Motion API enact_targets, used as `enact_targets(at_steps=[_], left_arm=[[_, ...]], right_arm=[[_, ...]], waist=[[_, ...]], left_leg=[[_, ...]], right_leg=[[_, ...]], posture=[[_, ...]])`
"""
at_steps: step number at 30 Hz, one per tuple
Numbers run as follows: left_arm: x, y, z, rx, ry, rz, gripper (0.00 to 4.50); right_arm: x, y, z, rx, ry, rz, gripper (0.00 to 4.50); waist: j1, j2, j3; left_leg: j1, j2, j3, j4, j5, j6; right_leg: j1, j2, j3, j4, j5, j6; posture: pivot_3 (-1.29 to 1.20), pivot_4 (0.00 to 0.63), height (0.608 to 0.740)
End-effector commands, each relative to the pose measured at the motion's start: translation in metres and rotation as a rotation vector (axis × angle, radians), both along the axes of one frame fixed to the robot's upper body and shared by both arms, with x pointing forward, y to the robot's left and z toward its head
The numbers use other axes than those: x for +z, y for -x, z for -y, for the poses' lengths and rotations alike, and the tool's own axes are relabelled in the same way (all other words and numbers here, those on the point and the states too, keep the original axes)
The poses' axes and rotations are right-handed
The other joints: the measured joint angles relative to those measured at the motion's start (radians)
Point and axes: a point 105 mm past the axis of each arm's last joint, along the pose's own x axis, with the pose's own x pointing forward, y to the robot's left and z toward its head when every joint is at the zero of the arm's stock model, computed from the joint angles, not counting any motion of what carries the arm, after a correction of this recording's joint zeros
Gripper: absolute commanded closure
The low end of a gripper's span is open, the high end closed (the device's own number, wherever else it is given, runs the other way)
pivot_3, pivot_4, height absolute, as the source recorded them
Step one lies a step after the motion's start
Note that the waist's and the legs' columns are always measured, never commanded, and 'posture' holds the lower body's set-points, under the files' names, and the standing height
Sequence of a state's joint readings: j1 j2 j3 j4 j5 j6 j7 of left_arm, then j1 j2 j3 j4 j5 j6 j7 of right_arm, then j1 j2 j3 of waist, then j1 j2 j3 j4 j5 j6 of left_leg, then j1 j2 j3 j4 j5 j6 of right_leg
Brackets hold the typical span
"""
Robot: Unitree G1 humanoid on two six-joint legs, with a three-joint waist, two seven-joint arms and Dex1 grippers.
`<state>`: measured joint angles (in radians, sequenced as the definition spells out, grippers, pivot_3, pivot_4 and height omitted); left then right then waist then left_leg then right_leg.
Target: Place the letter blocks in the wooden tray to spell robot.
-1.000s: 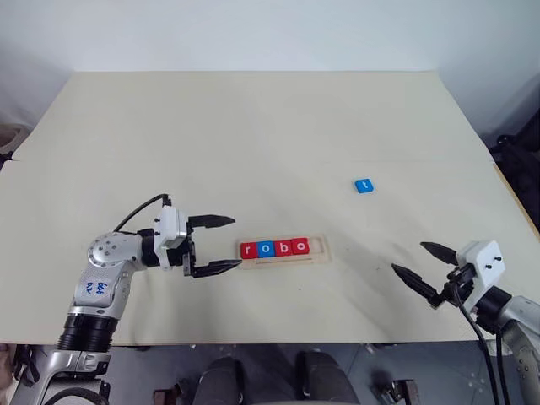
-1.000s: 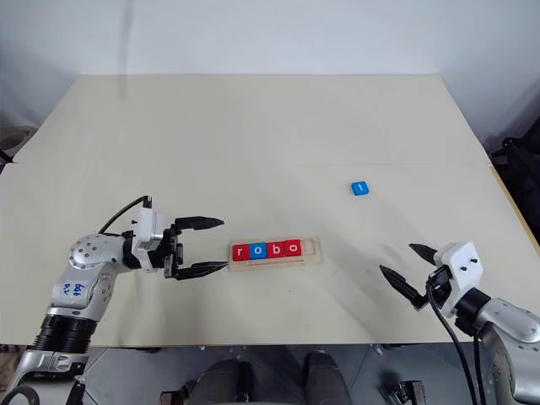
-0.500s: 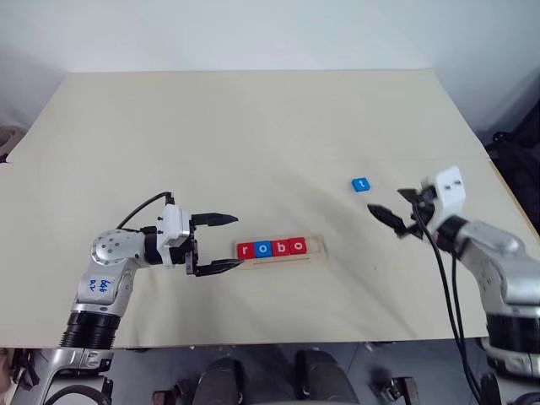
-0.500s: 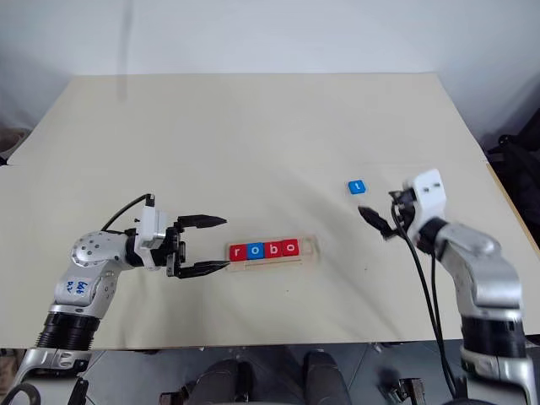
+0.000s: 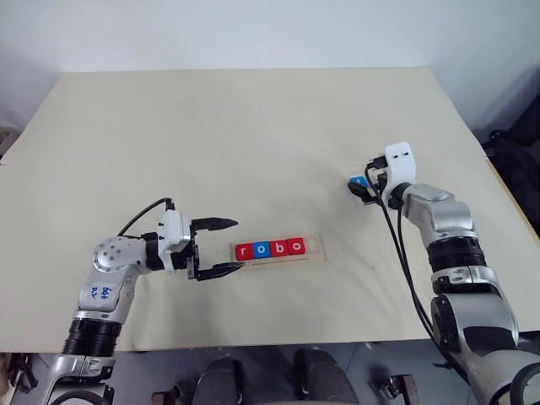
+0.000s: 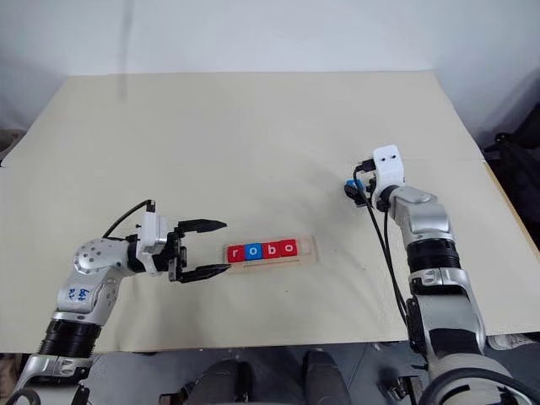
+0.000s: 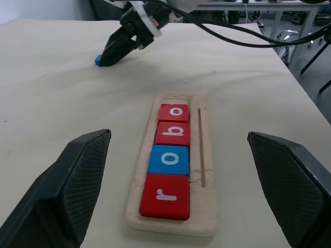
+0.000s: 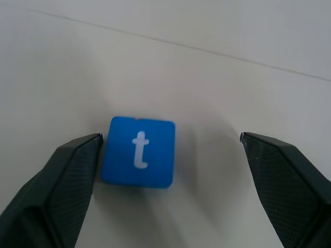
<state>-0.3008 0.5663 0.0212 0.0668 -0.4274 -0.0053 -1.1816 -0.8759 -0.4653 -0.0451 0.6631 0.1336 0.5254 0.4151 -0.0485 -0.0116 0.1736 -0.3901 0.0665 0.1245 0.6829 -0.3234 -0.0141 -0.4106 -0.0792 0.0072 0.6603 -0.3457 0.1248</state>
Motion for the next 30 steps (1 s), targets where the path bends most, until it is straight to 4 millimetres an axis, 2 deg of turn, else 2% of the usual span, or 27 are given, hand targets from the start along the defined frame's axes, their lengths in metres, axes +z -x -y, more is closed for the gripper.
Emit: enact_targets(at_steps=[1,6,9,12,18,20,24,26,30], left_arm=[[0.010,0.003,-0.001,0.003,0.002,0.049,0.00],[0.009,0.004,0.000,0.003,0.004,0.044,0.00],[0.009,0.003,0.002,-0.006,0.006,0.041,0.00],[0.009,0.002,0.004,-0.020,0.004,0.037,0.00],[0.006,0.002,0.005,-0.047,0.001,0.014,0.00],[0.004,0.003,0.007,-0.059,-0.001,0.006,0.00],[0.004,0.001,0.009,-0.071,0.002,0.000,0.00],[0.004,0.001,0.010,-0.078,0.002,-0.001,0.00],[0.006,-0.002,0.011,-0.086,0.000,0.001,0.00]], right_arm=[[0.000,0.000,0.000,-0.007,0.021,0.007,1.36],[0.007,0.003,-0.002,-0.005,0.021,0.038,3.01],[0.016,0.007,-0.003,-0.006,0.008,0.059,3.03],[0.024,0.022,-0.004,0.004,0.006,0.074,3.03],[0.024,0.076,-0.008,0.036,-0.004,0.031,3.03],[0.020,0.092,-0.007,0.005,-0.023,0.014,3.03],[0.005,0.122,-0.018,-0.009,-0.037,-0.014,3.03],[-0.002,0.129,-0.022,-0.025,-0.057,-0.029,3.03],[-0.007,0.130,-0.021,-0.072,-0.068,-0.027,3.03]], waist=[[-0.003,0.000,0.000],[-0.005,0.000,0.000],[-0.006,0.000,0.000],[-0.005,0.000,0.000],[0.002,0.000,0.000],[0.007,0.000,0.000],[0.016,0.000,0.000],[0.017,0.000,0.000],[0.020,0.000,0.000]], left_leg=[[0.000,0.000,0.000,0.000,0.000,0.000],[0.000,0.000,-0.001,0.000,0.000,0.000],[0.000,0.000,0.000,0.000,0.000,0.000],[0.000,0.000,-0.001,0.000,0.000,0.000],[-0.001,0.001,-0.002,0.000,0.000,0.000],[-0.001,0.000,-0.001,-0.001,0.000,0.000],[-0.001,0.000,-0.002,-0.001,0.000,0.000],[-0.001,0.000,-0.001,-0.001,0.000,0.000],[-0.001,-0.002,-0.001,-0.001,0.000,0.000]], right_leg=[[0.000,0.000,0.000,0.000,0.000,0.000],[0.000,0.000,0.000,0.000,0.000,0.000],[0.000,0.000,0.000,0.000,0.000,0.000],[0.000,0.000,0.000,0.000,0.000,0.000],[0.000,0.000,0.000,-0.001,0.000,0.000],[0.000,0.000,0.000,-0.001,0.000,0.000],[0.000,0.001,0.000,-0.002,0.000,0.000],[-0.001,0.001,0.000,-0.002,0.000,0.000],[-0.001,0.000,0.001,-0.003,0.000,0.000]], posture=[[0.00,0.150,0.740],[0.00,0.150,0.740],[0.00,0.150,0.740],[0.00,0.150,0.740],[0.00,0.150,0.740],[0.00,0.150,0.740],[0.00,0.150,0.740],[0.00,0.150,0.740],[0.00,0.150,0.740]])
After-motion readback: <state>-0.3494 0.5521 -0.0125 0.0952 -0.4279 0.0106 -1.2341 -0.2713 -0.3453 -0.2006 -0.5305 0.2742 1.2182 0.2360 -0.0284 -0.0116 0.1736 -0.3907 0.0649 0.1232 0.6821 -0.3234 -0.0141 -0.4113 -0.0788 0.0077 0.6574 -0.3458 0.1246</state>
